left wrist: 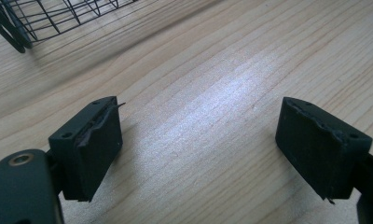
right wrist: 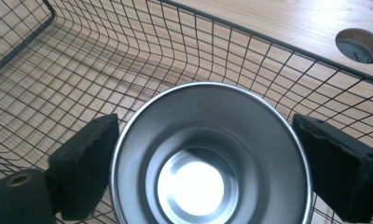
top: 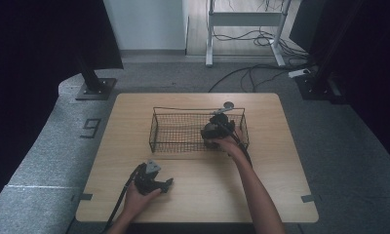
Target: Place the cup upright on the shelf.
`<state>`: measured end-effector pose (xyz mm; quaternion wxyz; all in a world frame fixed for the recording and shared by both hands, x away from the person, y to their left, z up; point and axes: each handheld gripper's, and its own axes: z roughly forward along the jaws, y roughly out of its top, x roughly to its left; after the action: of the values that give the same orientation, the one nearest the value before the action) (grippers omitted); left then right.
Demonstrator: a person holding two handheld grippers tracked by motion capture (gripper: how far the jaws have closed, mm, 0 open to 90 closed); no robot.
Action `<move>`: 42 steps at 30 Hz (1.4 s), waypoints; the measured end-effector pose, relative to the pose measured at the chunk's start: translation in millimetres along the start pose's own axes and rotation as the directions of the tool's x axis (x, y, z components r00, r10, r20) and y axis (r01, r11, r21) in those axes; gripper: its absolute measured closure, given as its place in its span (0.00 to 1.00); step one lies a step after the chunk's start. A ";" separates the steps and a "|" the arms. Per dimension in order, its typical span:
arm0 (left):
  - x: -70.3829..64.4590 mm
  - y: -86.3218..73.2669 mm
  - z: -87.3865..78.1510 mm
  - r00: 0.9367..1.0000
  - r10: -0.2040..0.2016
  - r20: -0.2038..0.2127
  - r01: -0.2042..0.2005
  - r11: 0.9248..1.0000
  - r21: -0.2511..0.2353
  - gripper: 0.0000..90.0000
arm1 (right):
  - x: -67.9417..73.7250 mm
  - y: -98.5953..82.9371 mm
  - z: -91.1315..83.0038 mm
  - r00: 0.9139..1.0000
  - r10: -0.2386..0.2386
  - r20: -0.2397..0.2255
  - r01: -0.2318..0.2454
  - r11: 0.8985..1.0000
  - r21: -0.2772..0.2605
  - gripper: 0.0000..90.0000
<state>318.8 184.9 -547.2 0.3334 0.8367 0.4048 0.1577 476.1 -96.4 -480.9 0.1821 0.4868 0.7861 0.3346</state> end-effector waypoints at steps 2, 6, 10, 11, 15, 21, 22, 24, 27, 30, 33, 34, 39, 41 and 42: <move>0.0 0.0 0.0 1.000 0.000 0.000 0.000 1.000 0.000 0.16 | -0.1 0.4 -1.4 1.000 0.005 0.001 -0.005 1.000 -0.005 0.08; 0.0 0.0 0.0 1.000 0.000 0.000 0.000 1.000 0.000 0.16 | -1.0 0.6 -6.8 1.000 0.018 0.013 -0.017 0.999 -0.049 0.06; 0.0 0.0 0.0 1.000 0.000 0.000 0.000 1.000 0.000 0.16 | -3.7 1.5 -17.0 0.999 0.032 -0.006 -0.032 0.994 -0.106 0.07; 0.0 0.0 0.0 1.000 0.000 0.000 0.000 1.000 0.000 0.16 | -3.8 1.8 -19.7 0.999 0.032 -0.009 -0.033 0.993 -0.113 0.07; 0.1 0.0 -0.1 1.000 0.001 0.000 -0.001 1.000 0.002 0.16 | -2.2 1.6 -29.3 1.000 0.023 -0.014 -0.025 0.991 -0.135 0.08; 0.0 0.0 0.0 1.000 0.000 0.000 0.000 1.000 0.001 0.16 | 0.7 -6.8 -39.4 1.000 0.016 -0.027 -0.020 0.985 -0.171 0.09; 0.0 0.0 0.0 1.000 0.001 -0.001 -0.001 1.000 0.001 0.16 | 0.4 -8.3 -41.2 0.999 0.014 -0.030 -0.019 0.984 -0.178 0.09; 0.0 0.0 0.0 1.000 0.001 -0.001 -0.001 1.000 0.001 0.16 | 0.2 -10.9 -45.5 0.999 0.016 -0.037 -0.023 0.981 -0.191 0.10; 0.0 0.0 0.0 1.000 0.000 -0.001 0.000 1.000 0.001 0.16 | 0.7 -15.9 -54.0 0.999 0.011 -0.042 -0.020 0.976 -0.218 0.11; 0.0 0.0 0.0 1.000 0.000 0.000 0.000 1.000 0.001 0.16 | 2.1 -23.0 -64.5 0.999 0.004 -0.054 -0.017 0.970 -0.242 0.12; 0.0 0.0 -0.1 1.000 0.001 -0.001 -0.001 1.000 0.001 0.16 | 3.2 -31.2 -73.5 0.998 -0.002 -0.066 -0.015 0.965 -0.263 0.14; 0.0 0.0 -0.1 1.000 0.001 0.000 -0.001 1.000 0.001 0.16 | 3.5 -34.5 -76.5 0.998 -0.006 -0.067 -0.012 0.963 -0.268 0.14; 0.1 0.0 -0.1 1.000 0.002 -0.001 -0.002 1.000 0.002 0.16 | 5.5 -54.7 -90.9 0.996 -0.018 -0.083 -0.008 0.956 -0.293 0.14; 0.1 0.0 -0.1 1.000 0.002 -0.001 -0.002 1.000 0.002 0.16 | 5.9 -63.7 -95.7 0.996 -0.021 -0.090 -0.007 0.954 -0.299 0.14; 0.1 0.0 -0.1 1.000 0.002 -0.001 -0.002 1.000 0.002 0.16 | 6.3 -68.4 -98.1 0.996 -0.022 -0.092 -0.006 0.954 -0.300 0.14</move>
<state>318.8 185.0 -547.1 0.3324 0.8374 0.4041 0.1580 369.1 -145.8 -459.1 0.2180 0.4341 0.7358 0.4718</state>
